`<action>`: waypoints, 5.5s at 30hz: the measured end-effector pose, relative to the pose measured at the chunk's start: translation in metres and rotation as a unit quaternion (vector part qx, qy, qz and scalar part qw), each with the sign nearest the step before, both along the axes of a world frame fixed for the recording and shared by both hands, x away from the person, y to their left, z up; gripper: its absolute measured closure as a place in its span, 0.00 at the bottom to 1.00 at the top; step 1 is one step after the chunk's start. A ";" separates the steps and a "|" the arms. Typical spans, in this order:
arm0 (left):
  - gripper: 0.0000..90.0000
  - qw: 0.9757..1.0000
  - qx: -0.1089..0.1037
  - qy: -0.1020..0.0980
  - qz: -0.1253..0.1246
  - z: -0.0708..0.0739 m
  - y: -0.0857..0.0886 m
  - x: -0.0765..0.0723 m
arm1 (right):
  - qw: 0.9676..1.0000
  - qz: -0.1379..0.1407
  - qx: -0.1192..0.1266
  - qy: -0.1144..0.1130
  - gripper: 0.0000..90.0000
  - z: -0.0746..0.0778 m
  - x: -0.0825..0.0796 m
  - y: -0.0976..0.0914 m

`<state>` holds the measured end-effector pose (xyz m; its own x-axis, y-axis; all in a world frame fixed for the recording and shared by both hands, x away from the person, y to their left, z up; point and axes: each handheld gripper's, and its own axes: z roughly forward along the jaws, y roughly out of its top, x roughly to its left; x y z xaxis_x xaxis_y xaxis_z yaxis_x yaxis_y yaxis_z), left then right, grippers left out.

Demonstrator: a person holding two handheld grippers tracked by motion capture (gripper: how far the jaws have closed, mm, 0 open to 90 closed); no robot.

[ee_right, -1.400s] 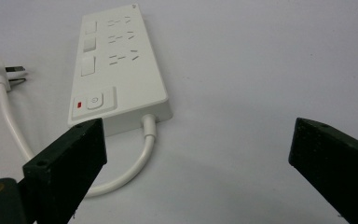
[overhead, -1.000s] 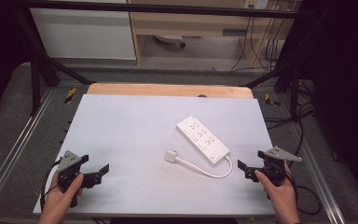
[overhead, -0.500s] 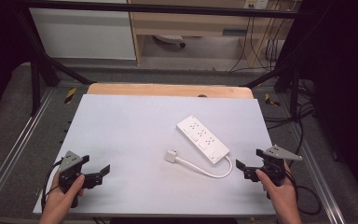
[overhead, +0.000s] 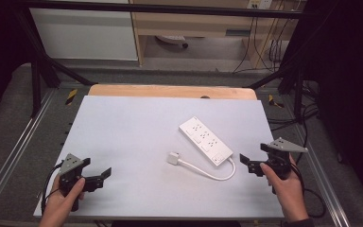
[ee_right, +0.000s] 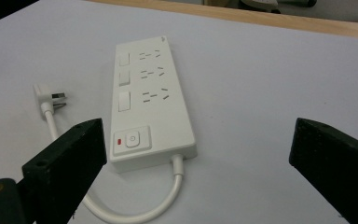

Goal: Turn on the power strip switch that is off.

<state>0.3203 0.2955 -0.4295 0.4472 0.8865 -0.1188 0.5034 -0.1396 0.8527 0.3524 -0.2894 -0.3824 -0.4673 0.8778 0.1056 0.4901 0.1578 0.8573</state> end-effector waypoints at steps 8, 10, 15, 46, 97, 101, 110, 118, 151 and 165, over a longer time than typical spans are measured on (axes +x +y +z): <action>0.07 1.000 0.003 -0.001 -0.002 0.000 -0.001 0.000 | 1.000 0.014 0.000 0.001 0.05 0.007 0.012 0.009; 0.07 1.000 0.004 -0.001 -0.002 0.000 -0.001 0.000 | 1.000 0.019 0.002 0.000 0.05 0.010 0.016 0.014; 0.07 1.000 0.004 -0.001 -0.003 0.000 -0.001 0.000 | 1.000 0.012 -0.006 -0.006 0.05 0.016 0.024 0.021; 0.07 1.000 0.002 -0.005 -0.002 0.001 0.000 0.000 | 0.999 0.020 0.029 -0.021 0.05 0.045 0.067 0.047; 0.07 1.000 0.003 -0.001 -0.009 0.000 -0.001 0.001 | 0.999 0.019 0.044 0.017 0.10 0.023 0.105 0.085; 0.07 1.000 0.003 -0.001 -0.009 0.000 -0.001 0.001 | 0.999 0.023 0.039 0.021 0.12 0.022 0.107 0.089; 0.07 1.000 0.003 -0.001 -0.010 0.000 0.000 0.001 | 0.998 0.040 0.039 0.023 0.22 0.018 0.108 0.100; 0.07 1.000 0.003 -0.002 -0.010 0.000 -0.001 0.001 | 0.998 0.047 0.029 0.023 0.40 0.016 0.108 0.106; 0.07 1.000 0.002 -0.002 -0.011 0.000 0.000 0.000 | 0.998 0.062 0.026 -0.004 0.96 -0.007 0.106 0.126; 0.07 1.000 0.005 -0.002 -0.009 0.000 0.000 0.001 | 0.997 0.079 0.003 0.012 1.00 -0.020 0.106 0.131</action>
<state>0.3208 0.2957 -0.4292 0.4638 0.8793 -0.1085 0.4969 -0.1567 0.8536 0.4582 -0.1585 -0.4023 -0.5969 0.7926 0.1244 0.4802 0.2287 0.8468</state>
